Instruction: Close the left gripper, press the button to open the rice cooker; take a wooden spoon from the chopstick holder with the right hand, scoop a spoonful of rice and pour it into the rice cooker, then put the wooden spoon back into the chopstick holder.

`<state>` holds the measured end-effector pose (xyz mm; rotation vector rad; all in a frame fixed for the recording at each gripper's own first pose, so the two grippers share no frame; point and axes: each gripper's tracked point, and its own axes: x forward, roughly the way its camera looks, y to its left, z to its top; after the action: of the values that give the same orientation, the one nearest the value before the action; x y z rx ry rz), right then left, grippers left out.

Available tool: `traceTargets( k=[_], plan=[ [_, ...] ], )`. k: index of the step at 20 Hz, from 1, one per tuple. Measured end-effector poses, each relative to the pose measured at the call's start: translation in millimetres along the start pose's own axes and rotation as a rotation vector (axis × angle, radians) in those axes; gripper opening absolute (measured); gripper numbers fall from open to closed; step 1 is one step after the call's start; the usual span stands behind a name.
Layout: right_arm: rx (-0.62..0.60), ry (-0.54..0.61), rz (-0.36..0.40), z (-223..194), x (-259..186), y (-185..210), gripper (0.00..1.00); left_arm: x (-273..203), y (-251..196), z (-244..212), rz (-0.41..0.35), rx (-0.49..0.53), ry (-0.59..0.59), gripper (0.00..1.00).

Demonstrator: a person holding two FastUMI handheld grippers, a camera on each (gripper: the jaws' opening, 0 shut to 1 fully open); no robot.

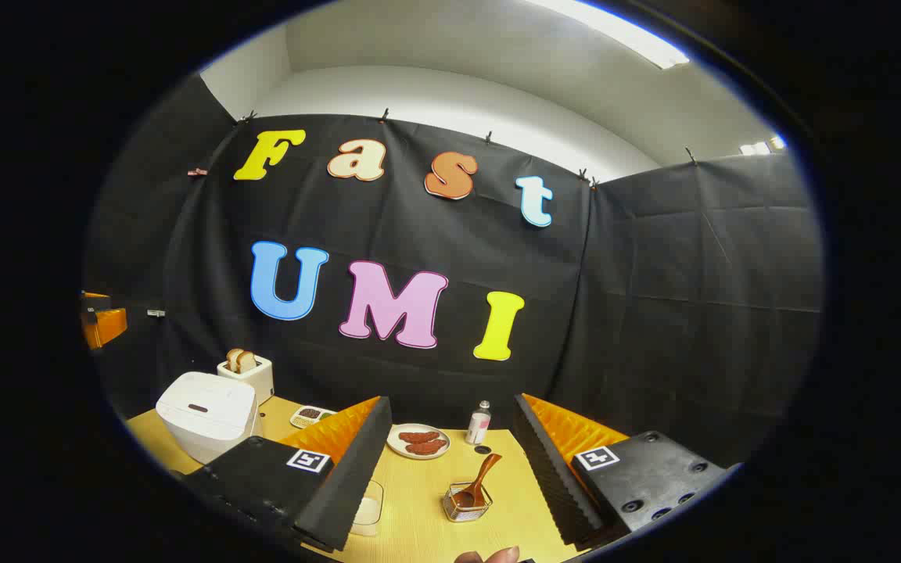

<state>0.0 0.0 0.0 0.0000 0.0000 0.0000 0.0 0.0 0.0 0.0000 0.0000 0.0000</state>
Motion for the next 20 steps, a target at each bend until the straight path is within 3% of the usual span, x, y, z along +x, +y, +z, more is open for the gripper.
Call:
traceTargets(
  k=[15, 18, 20],
  plan=[
    [-0.003, -0.003, 0.016, -4.8, 3.0, 1.1, 0.98, 7.7, 5.1, -0.3, 0.005, 0.016, -0.002, 0.95],
    [-0.003, -0.002, 0.013, -6.0, 4.3, 1.1, 0.98, 7.8, -2.1, 1.9, -0.044, 0.017, -0.006, 0.95],
    [-0.006, -0.003, 0.008, -6.0, 5.0, 0.9, 0.98, 13.2, -6.9, 2.9, -0.082, 0.019, -0.003, 0.51]
  ],
)
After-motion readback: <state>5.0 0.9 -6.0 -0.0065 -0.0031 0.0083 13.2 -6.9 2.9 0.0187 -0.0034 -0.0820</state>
